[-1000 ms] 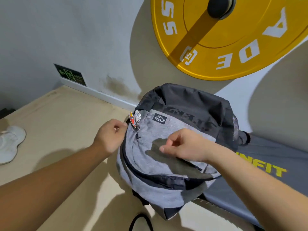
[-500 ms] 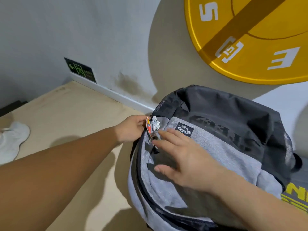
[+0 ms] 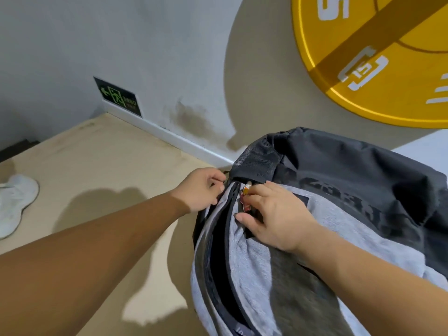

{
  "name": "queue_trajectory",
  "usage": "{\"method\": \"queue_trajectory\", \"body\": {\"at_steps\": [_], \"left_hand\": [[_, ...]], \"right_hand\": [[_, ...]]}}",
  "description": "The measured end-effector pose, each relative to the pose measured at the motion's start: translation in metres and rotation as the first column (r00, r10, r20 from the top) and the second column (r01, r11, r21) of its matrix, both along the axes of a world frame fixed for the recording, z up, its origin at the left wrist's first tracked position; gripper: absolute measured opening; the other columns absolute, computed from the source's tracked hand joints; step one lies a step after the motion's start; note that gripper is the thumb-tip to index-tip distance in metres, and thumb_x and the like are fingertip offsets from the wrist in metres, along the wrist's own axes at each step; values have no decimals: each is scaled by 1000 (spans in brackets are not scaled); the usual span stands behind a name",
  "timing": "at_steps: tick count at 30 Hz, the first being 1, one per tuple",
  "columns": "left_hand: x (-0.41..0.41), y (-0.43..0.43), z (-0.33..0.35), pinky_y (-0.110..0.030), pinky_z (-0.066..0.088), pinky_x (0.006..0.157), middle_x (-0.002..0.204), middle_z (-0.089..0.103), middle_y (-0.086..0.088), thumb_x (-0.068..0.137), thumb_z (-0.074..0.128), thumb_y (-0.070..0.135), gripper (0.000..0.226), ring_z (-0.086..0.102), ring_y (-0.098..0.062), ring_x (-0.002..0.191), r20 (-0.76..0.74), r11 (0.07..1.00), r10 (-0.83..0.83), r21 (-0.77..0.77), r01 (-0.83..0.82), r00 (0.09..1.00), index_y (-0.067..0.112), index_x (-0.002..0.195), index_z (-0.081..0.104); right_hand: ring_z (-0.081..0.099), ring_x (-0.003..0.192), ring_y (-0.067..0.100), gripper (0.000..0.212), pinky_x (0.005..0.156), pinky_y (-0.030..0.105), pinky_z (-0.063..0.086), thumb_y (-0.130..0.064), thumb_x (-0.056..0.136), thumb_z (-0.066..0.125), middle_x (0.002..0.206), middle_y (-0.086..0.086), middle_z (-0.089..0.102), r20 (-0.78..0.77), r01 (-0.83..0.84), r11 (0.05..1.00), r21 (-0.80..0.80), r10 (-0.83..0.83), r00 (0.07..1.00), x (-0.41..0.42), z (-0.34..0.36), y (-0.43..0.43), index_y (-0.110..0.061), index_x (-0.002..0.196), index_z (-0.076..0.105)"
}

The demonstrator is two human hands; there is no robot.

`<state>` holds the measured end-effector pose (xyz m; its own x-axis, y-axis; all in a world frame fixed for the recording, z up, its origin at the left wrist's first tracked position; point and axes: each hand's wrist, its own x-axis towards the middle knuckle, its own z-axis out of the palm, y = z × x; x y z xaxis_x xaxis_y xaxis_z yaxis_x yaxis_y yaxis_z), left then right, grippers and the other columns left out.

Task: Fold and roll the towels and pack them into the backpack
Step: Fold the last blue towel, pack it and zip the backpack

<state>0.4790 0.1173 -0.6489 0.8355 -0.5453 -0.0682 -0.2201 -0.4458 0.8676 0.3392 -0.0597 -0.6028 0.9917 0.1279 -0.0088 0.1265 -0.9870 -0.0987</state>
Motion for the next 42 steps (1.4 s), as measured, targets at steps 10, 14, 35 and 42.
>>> {"method": "queue_trajectory", "body": {"at_steps": [10,14,35,42], "left_hand": [[-14,-21,7,-18,48,72,93,61,1,75,76,14,30,54,-3,65,230,979,-173,144,143,958,23,103,70],[-14,-29,21,-27,56,78,92,68,4,71,72,19,35,62,-8,76,275,929,-244,342,143,930,19,106,71],[-13,-59,38,-24,51,62,63,62,1,90,63,19,17,56,-15,59,-58,894,-91,435,107,994,9,77,66],[4,-45,66,-22,40,44,61,58,-8,89,63,10,8,47,-15,45,-372,959,95,283,16,923,3,84,63]], "right_hand": [[59,115,9,55,99,32,50,-53,74,81,126,-13,59,-78,105,931,351,-83,994,-2,8,-17,-28,121,70],[62,112,4,52,99,28,50,-48,66,69,122,-17,63,-57,125,887,445,-111,992,-8,8,-17,-27,113,74],[60,110,7,35,103,20,43,-29,76,86,114,-10,64,11,135,795,592,-175,984,-11,-4,-21,-22,109,74],[59,111,3,39,101,18,44,-38,76,85,115,-15,62,-2,154,809,567,-185,983,-11,-5,-22,-24,111,74]]}}
